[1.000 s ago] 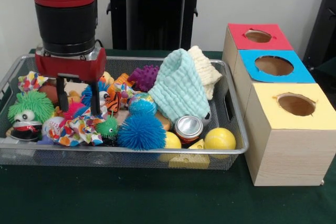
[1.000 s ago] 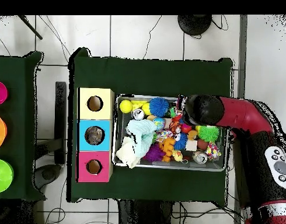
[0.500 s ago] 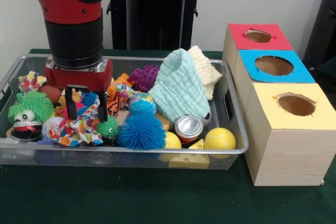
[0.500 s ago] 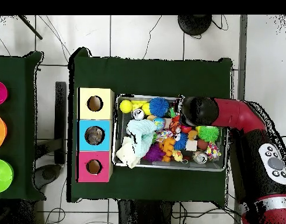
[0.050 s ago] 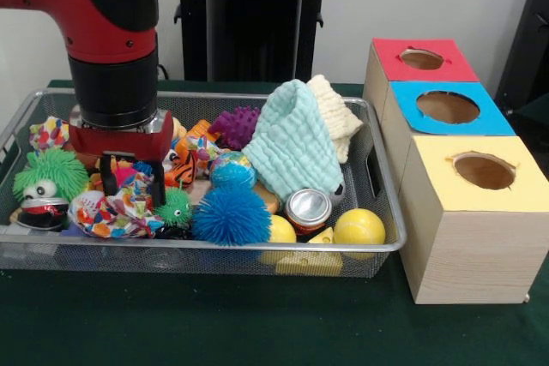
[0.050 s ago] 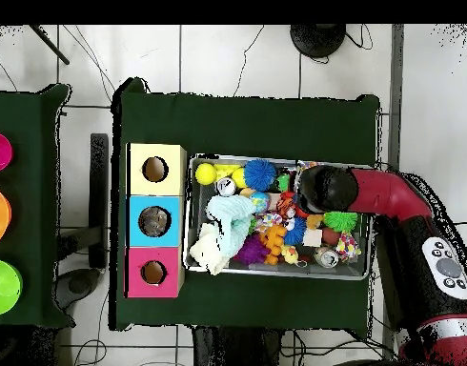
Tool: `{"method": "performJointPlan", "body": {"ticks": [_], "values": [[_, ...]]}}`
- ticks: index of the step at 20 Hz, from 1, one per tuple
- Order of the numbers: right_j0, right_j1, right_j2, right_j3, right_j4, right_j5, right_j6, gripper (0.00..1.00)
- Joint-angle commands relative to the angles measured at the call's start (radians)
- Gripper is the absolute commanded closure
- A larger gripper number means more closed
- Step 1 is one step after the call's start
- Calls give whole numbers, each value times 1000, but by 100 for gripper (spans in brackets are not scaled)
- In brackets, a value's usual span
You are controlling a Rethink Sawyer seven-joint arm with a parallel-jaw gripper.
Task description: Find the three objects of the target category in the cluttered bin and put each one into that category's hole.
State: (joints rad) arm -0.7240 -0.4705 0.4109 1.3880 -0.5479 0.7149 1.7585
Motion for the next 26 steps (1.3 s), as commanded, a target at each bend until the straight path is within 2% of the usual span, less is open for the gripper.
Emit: {"method": "performJointPlan", "body": {"ticks": [1,12,13,20,26], "values": [[-37,61,56,-13,-79,-9,-249,0],[-43,29,61,71,-88,-69,-182,0],[-43,24,61,77,-85,-67,-176,100],[-47,-66,81,173,-26,-8,-161,100],[-36,-101,79,201,-16,2,-134,100]]}}
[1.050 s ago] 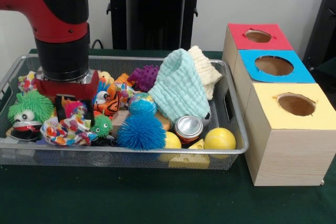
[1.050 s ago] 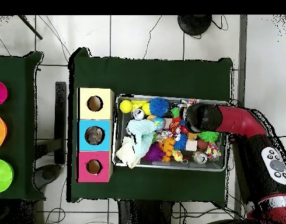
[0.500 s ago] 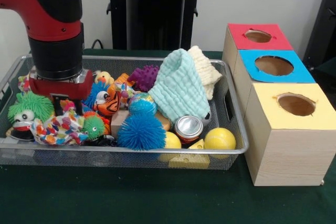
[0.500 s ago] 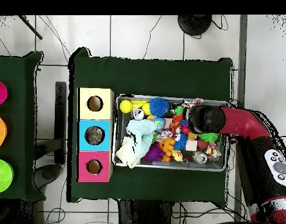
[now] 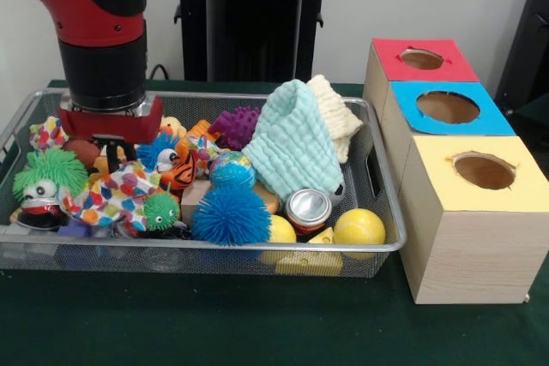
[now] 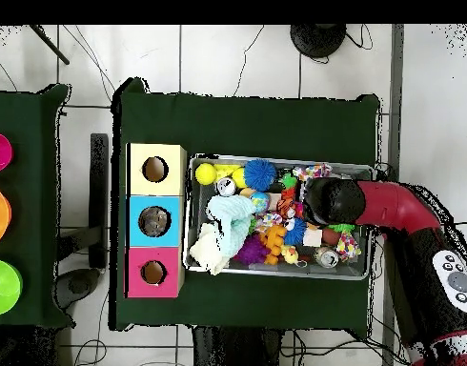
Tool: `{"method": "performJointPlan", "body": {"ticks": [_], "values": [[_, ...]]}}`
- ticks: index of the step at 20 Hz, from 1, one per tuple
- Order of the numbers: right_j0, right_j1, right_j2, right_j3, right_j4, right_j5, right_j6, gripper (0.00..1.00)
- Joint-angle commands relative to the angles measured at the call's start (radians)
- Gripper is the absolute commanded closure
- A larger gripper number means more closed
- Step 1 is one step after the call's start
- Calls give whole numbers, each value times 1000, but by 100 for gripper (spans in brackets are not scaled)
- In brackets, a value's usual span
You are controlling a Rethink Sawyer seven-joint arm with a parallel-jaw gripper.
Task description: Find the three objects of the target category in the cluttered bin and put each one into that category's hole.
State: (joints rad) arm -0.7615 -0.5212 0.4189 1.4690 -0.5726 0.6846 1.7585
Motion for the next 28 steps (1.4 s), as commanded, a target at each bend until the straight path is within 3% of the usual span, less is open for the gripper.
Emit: {"method": "performJointPlan", "body": {"ticks": [1,13,19,28], "values": [[3,-67,71,133,14,36,-128,100],[-8,-374,68,417,135,75,-69,100],[43,-394,31,471,136,14,11,100],[111,-301,-47,459,53,-130,93,100]]}}
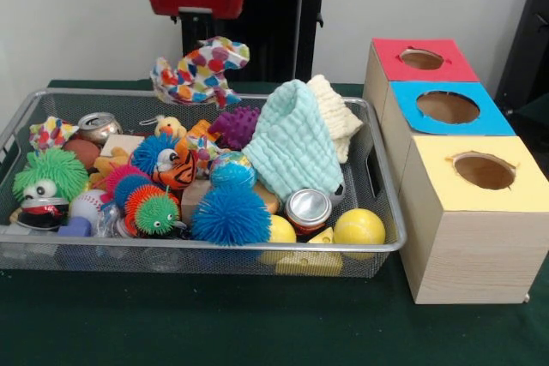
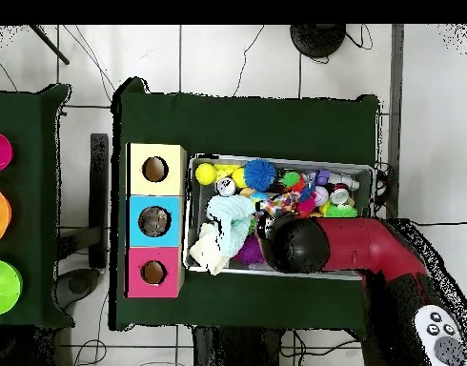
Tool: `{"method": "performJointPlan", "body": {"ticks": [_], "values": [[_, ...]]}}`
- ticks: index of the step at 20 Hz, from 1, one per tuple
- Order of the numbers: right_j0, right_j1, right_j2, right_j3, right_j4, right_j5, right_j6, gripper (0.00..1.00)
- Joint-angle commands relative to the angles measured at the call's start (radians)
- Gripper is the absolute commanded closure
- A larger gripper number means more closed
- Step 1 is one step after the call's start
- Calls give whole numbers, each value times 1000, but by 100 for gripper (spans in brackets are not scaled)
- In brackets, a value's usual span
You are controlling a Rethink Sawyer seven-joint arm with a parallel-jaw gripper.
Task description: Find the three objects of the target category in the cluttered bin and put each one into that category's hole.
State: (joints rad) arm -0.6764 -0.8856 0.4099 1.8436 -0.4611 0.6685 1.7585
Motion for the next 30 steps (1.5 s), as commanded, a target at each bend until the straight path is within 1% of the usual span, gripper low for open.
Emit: {"method": "performJointPlan", "body": {"ticks": [1,2,3,6,10,13,16,18,19,21,24,27,30], "values": [[25,65,-41,89,-65,-134,91,100],[32,66,-53,94,-67,-148,102,100],[43,66,-71,96,-66,-161,104,0],[63,87,-99,96,-86,-204,134,0],[78,142,-137,103,-93,-286,133,0],[87,163,-155,103,-79,-317,123,0],[95,176,-165,86,-61,-315,105,0],[88,177,-154,66,-45,-286,70,0],[79,173,-141,47,-36,-255,41,0],[68,179,-123,-13,-27,-197,-11,0],[42,217,-85,-109,-20,-120,-92,0],[28,238,-65,-164,-19,-75,-132,0],[17,249,-49,-194,-22,-50,-152,0]]}}
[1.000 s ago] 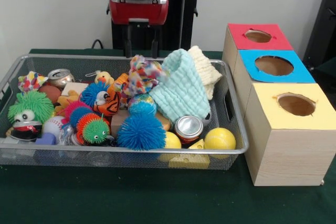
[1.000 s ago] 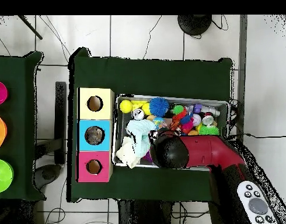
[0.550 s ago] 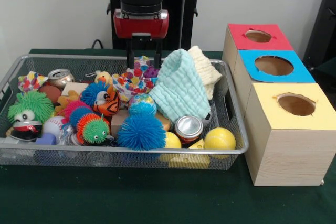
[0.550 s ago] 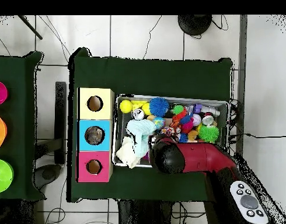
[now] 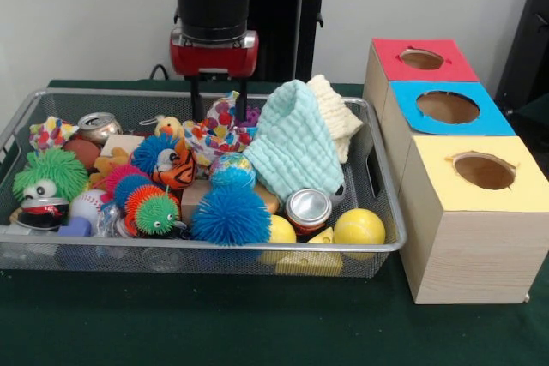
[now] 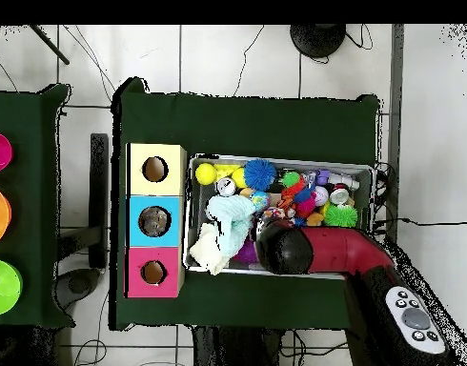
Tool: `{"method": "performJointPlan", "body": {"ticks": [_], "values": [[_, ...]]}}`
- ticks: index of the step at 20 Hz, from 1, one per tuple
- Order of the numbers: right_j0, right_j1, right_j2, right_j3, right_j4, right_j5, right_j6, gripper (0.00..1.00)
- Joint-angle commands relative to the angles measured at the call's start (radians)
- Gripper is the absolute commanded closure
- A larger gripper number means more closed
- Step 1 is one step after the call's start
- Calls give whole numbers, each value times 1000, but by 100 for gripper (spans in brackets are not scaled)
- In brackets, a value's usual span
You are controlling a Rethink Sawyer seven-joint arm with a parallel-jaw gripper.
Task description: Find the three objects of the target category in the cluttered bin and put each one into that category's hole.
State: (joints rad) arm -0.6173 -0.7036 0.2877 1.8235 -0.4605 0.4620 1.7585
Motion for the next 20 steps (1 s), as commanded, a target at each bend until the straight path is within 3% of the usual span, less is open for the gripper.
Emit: {"method": "performJointPlan", "body": {"ticks": [1,12,20], "values": [[-49,74,80,-182,-24,161,-159,0],[-103,129,162,-306,-18,293,-243,0],[-107,140,169,-341,-48,262,-211,0]]}}
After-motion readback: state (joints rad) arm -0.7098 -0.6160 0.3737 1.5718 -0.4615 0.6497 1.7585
